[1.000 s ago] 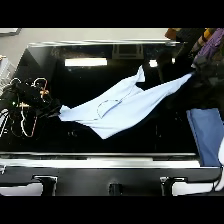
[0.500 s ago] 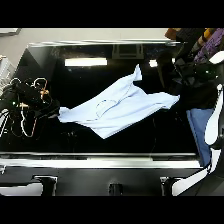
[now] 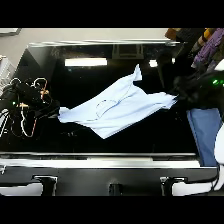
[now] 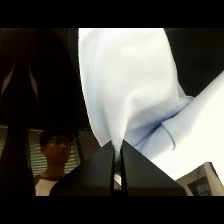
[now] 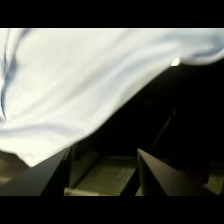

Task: Fold the clothes and pants, and hang the long-sleeved shirts on hangers.

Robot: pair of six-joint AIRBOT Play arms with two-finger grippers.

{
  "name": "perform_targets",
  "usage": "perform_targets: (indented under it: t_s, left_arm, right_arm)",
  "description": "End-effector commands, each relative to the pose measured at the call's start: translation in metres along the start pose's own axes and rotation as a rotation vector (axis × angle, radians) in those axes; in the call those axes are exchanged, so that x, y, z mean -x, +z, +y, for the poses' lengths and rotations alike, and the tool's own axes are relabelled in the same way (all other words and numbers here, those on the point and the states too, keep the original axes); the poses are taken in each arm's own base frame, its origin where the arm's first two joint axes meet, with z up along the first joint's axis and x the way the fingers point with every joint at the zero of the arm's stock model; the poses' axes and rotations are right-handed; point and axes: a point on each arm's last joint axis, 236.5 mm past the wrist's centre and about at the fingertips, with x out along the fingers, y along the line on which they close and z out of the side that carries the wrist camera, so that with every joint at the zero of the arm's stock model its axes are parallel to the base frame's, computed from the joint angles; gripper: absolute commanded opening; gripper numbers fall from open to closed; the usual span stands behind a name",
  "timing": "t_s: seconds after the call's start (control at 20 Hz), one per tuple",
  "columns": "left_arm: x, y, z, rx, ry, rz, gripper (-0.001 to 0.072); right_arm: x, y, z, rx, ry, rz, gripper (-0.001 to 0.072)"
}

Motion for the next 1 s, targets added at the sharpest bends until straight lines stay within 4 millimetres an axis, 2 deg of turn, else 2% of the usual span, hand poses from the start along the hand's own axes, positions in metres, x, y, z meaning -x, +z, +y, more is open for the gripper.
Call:
perform_targets:
  t_s: [0.0,0.05,0.15,0.25,0.4,0.55,0.8,0.85,0.95]
  left_arm:
    - [0.0,0.0,0.0,-0.001,0.0,0.001,0.0018]
    - [0.0,0.0,0.0,0.0,0.0,0.001,0.0018]
    - [0.0,-0.001,0.0,-0.001,0.0,0.003,0.0018]
    - [0.0,-0.002,0.0,0.0,0.002,0.008,0.0018]
    - [0.0,-0.002,0.0,0.0,0.002,0.009,0.0018]
    - [0.0,-0.002,0.0,0.0,0.002,0.008,0.0018]
    - [-0.001,-0.002,0.001,0.0,0.002,0.009,0.0018]
    - [-0.001,-0.001,0.001,0.0,0.002,0.008,0.0018]
    - [-0.001,0.0,0.0,0.0,0.001,0.002,0.0018]
  right_arm:
    - [-0.071,-0.08,0.022,-0.015,0.05,0.106,0.0483]
    - [-0.095,-0.101,0.031,-0.033,0.066,0.119,0.0484]
    - [-0.133,-0.131,0.045,-0.066,0.082,0.128,0.0493]
    - [-0.159,-0.144,0.058,-0.052,0.071,0.106,0.0494]
    - [-0.179,-0.146,0.077,-0.042,0.057,0.041,0.0494]
    - [-0.196,-0.145,0.078,-0.062,0.038,0.028,0.0492]
    - [-0.203,-0.129,0.078,-0.07,0.048,-0.034,0.0466]
    - [-0.204,-0.126,0.078,-0.071,0.05,-0.046,0.0415]
    - [-0.205,-0.121,0.078,-0.079,0.054,-0.063,0.0414]
